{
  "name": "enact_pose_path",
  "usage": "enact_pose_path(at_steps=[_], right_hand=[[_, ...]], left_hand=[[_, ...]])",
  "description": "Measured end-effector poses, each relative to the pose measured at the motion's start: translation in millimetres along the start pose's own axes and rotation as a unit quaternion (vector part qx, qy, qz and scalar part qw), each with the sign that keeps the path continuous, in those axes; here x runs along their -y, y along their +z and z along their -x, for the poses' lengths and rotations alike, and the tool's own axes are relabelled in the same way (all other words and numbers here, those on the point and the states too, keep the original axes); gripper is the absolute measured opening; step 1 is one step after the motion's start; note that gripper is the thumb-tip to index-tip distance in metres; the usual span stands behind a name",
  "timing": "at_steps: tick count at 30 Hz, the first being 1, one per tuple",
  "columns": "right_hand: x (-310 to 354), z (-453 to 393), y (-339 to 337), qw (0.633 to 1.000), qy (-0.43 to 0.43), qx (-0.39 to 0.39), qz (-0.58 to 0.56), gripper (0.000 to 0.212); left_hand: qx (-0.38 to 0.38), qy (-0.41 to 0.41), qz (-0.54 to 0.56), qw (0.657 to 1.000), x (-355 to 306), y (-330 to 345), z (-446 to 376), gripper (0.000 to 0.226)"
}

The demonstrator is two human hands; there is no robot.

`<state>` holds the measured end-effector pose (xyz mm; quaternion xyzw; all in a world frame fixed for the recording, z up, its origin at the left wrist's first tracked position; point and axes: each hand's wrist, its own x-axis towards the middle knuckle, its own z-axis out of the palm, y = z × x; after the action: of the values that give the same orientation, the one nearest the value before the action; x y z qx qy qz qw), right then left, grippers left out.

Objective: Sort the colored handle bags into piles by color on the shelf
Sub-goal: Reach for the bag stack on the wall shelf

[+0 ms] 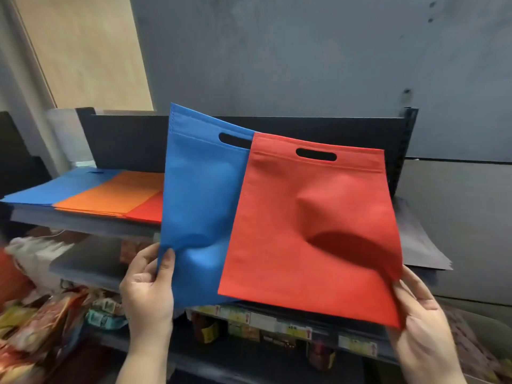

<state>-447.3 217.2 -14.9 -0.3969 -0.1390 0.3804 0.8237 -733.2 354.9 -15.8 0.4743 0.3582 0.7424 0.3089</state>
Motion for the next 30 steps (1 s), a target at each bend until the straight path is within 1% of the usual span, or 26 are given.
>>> enact_pose_path(at_steps=[2,7,10,12,14,16,19,22,26,30], right_hand=[[-19,4,20,1.0,0.006,0.012,-0.005,0.03],[-78,10,75,0.998,0.043,0.05,0.002,0.03],[-108,11,102,0.996,0.064,0.069,0.006,0.037],[-124,10,119,0.994,0.072,0.078,0.004,0.041],[-139,7,136,0.993,0.077,0.088,0.001,0.035],[-152,2,153,0.992,0.079,0.099,0.001,0.03],[-169,-7,178,0.992,0.068,0.111,0.003,0.029],[-183,-19,203,0.992,0.046,0.117,0.019,0.028],[-200,-43,239,0.993,0.009,0.115,0.021,0.027],[-216,-75,269,0.995,-0.032,0.097,0.018,0.031]], left_hand=[[-0.007,-0.003,-0.001,1.0,2,-22,-14,0.011],[-0.03,0.026,-0.034,0.999,5,-82,-54,0.024],[-0.035,0.037,-0.058,0.997,6,-110,-73,0.022],[-0.042,0.05,-0.078,0.995,9,-125,-86,0.026],[-0.051,0.063,-0.102,0.991,13,-138,-99,0.032],[-0.056,0.07,-0.123,0.988,20,-148,-113,0.03],[-0.07,0.085,-0.151,0.982,31,-158,-136,0.023],[-0.066,0.088,-0.166,0.98,42,-160,-161,0.006],[-0.065,0.105,-0.166,0.978,58,-156,-202,0.01],[-0.061,0.126,-0.204,0.969,73,-148,-249,0.01]])
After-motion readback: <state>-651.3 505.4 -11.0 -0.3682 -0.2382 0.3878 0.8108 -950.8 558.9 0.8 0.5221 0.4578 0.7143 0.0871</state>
